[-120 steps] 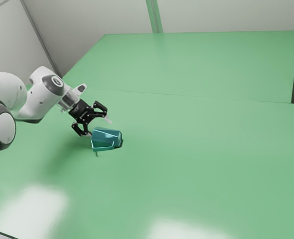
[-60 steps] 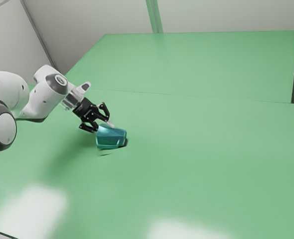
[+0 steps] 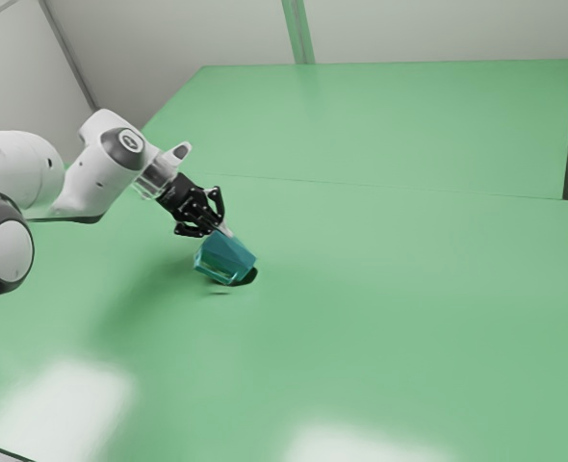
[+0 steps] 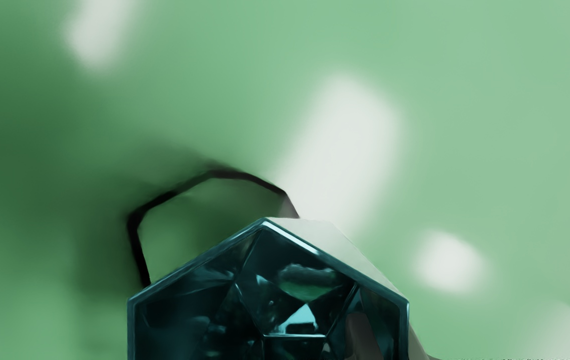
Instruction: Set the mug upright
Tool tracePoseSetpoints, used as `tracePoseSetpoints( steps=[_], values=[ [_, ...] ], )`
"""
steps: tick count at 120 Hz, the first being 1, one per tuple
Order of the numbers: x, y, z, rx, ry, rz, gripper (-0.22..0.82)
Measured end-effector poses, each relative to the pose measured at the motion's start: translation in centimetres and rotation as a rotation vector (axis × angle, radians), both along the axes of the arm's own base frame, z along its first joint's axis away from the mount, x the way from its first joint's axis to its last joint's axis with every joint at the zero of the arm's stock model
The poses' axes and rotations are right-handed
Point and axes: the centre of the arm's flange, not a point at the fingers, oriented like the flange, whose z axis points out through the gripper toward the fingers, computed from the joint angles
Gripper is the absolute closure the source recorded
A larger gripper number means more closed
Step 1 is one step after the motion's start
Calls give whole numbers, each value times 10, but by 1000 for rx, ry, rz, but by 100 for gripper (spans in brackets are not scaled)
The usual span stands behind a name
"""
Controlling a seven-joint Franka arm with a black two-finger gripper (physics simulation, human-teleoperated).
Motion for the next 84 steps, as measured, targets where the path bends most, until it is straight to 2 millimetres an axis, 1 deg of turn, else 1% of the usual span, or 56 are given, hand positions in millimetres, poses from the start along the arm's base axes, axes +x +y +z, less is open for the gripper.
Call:
tracePoseSetpoints(
  steps=[11, 20, 33, 45, 56, 71, 77, 84],
  values=[
    [0, -1, 1, 0, 0, 1, 76],
    [0, -1, 5, 6, -4, 0, 76],
    [-2, -9, 32, 48, -35, -33, 77],
    [-6, -24, 57, 118, -62, -92, 77],
    [-14, -46, 76, 211, -68, -165, 77],
    [-35, -72, 91, 344, -52, -246, 77],
    [-43, -81, 93, 394, -42, -271, 77],
    [-52, -86, 93, 442, -26, -286, 77]
  ],
)
